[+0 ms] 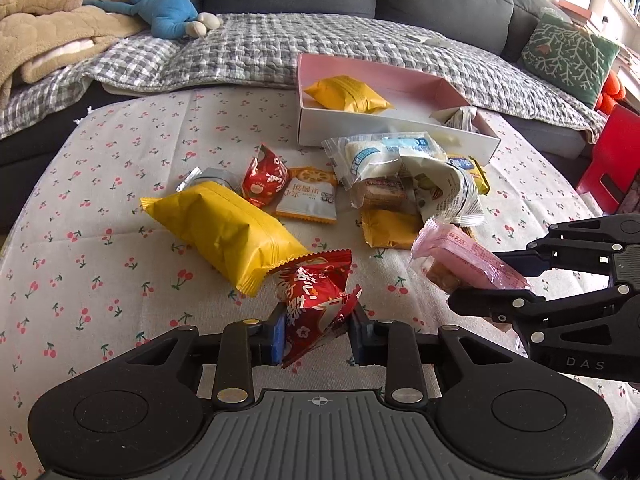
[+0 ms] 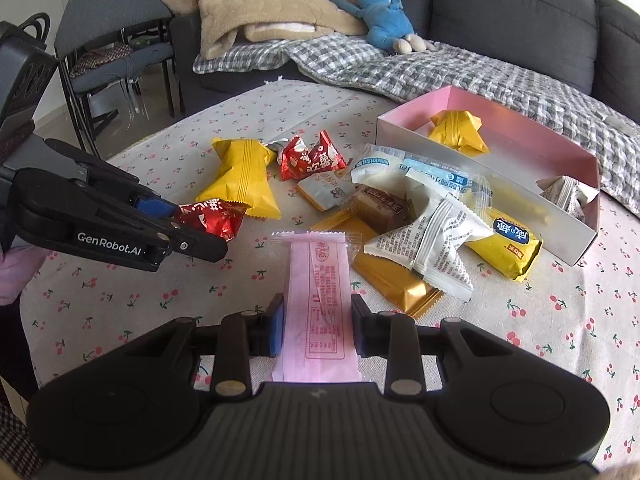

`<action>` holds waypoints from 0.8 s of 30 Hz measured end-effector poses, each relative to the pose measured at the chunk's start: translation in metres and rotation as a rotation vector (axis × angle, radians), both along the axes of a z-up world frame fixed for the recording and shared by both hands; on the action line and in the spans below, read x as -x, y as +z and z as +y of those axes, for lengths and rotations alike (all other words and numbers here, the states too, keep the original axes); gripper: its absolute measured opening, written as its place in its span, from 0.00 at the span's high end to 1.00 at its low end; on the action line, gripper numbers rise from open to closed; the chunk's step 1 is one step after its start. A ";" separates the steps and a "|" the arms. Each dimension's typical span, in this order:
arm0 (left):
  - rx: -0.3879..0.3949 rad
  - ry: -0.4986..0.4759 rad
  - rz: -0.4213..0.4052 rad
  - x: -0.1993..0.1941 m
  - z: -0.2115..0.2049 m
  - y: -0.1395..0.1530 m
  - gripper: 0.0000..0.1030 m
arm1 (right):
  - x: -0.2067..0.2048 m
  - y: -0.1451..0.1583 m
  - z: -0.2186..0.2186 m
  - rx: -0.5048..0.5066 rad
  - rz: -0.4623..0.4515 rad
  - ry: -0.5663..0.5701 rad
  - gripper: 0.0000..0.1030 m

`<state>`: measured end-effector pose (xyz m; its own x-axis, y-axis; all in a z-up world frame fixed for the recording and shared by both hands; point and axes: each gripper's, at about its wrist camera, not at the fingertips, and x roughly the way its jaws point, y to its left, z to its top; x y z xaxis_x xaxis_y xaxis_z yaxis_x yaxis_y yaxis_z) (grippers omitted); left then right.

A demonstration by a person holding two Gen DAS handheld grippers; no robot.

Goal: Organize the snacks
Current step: 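Grasp the red candy packet with the left tool while the right tool grasps the pink bar, then lower both held snacks into the pink box and open both tools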

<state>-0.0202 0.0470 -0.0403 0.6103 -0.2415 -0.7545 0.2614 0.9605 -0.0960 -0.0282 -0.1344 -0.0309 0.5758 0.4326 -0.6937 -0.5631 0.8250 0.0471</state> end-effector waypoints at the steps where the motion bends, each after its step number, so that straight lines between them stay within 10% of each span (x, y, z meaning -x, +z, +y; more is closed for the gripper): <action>1: 0.002 -0.001 -0.003 0.000 0.000 0.001 0.73 | 0.000 0.002 -0.001 -0.007 -0.003 -0.004 0.72; 24: 0.071 0.001 -0.127 -0.013 -0.023 0.043 0.73 | -0.029 0.036 -0.034 -0.123 -0.045 -0.171 0.72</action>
